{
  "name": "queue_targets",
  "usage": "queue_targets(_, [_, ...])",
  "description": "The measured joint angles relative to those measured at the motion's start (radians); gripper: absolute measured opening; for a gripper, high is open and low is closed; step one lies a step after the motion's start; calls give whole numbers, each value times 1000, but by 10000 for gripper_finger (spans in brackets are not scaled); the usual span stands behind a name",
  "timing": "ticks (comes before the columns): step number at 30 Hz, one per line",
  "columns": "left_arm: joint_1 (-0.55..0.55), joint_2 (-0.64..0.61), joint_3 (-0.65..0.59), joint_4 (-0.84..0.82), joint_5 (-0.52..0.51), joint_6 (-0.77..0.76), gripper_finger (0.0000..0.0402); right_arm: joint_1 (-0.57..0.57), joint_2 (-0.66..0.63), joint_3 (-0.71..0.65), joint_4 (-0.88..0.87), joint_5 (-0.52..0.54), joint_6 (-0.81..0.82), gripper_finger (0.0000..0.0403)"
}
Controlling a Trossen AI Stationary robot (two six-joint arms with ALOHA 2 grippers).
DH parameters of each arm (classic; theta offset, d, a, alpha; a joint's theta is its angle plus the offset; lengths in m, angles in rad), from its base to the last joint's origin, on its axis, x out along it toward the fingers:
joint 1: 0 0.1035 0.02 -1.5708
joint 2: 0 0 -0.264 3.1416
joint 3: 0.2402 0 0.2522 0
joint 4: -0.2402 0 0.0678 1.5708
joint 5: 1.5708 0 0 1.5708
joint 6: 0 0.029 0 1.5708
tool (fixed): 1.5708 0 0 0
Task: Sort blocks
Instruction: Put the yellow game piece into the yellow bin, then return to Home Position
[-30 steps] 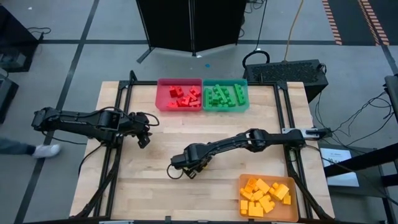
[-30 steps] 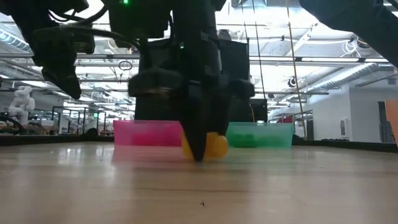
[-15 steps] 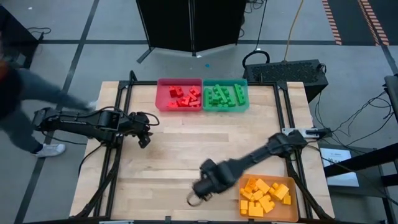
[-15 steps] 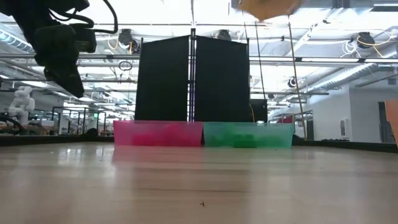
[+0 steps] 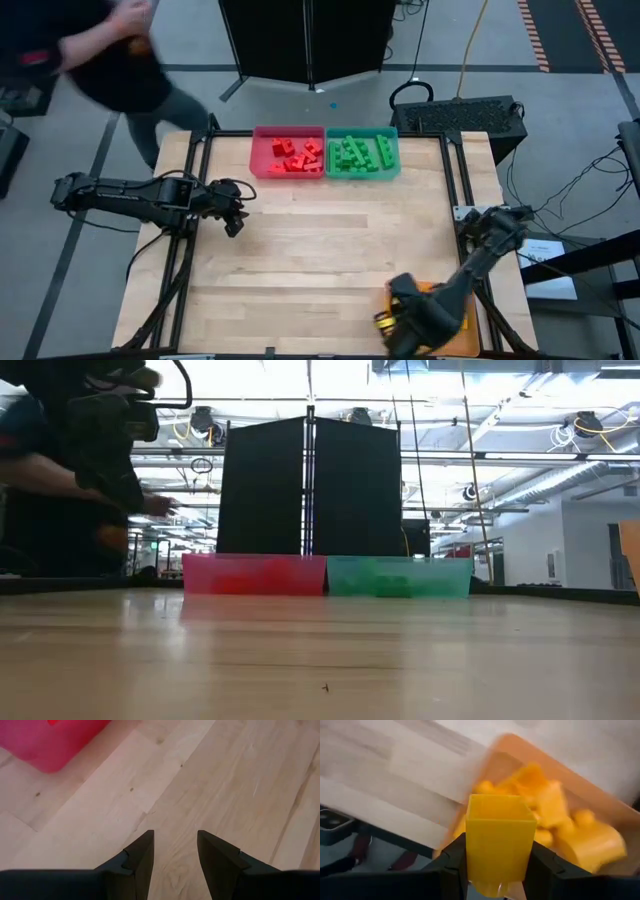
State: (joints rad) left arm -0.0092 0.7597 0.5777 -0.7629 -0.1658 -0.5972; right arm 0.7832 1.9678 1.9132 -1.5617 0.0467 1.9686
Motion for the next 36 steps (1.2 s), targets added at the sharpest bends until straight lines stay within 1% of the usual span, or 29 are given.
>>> queue_targets(2, [0, 0, 0, 0, 0, 0, 153, 37, -60, -90, 54, 4, 76, 112])
queue_targets(4, [0, 0, 0, 0, 0, 0, 153, 69, -115, -190, 163, 4, 113, 112])
queue_targets(7, [0, 0, 0, -1, 0, 0, 153, 102, -180, -340, 355, 0, 109, 112])
queue_targets(10, [0, 0, 0, -1, 0, 0, 153, 112, -202, -451, 466, 0, 112, 114])
queue_targets(11, [0, 0, 0, -1, 0, 0, 153, 112, -204, -474, 486, -1, 114, 129])
queue_targets(12, [0, 0, 0, -1, 0, 0, 153, 112, -205, -488, 497, -1, 114, 153])
queue_targets(15, [0, 0, 0, -1, 0, 0, 153, 99, -207, -506, 467, -26, 116, 242])
queue_targets(17, [0, 0, 0, -1, 0, 0, 153, 92, -207, -509, 435, -28, 110, 287])
queue_targets(19, [0, 0, 0, 2, 0, -4, 153, 86, -210, -508, 413, -32, 93, 314])
queue_targets(20, [0, 0, 0, 5, 0, -26, 153, 82, -214, -508, 405, -37, 80, 320])
queue_targets(23, [-4, -4, 0, 42, 5, -69, 153, 55, -238, -508, 399, -28, 21, 321])
queue_targets(24, [-7, -7, 3, 68, 13, -66, 153, 39, -253, -508, 399, -1, -6, 317])
queue_targets(26, [-10, -12, 20, 124, 39, -45, 153, -6, -288, -503, 399, 93, -83, 308])
queue_targets(29, [-12, -29, 70, 210, 68, 6, 153, -83, -366, -496, 416, 265, -257, 292])
queue_targets(33, [-11, -64, 170, 276, 60, 104, 153, -173, -499, -481, 463, 510, -553, 274])
queue_targets(35, [-11, -88, 227, 300, 40, 167, 153, -206, -572, -477, 511, 620, -741, 268])
queue_targets(36, [-11, -101, 256, 305, 38, 222, 153, -218, -611, -472, 534, 664, -846, 266])
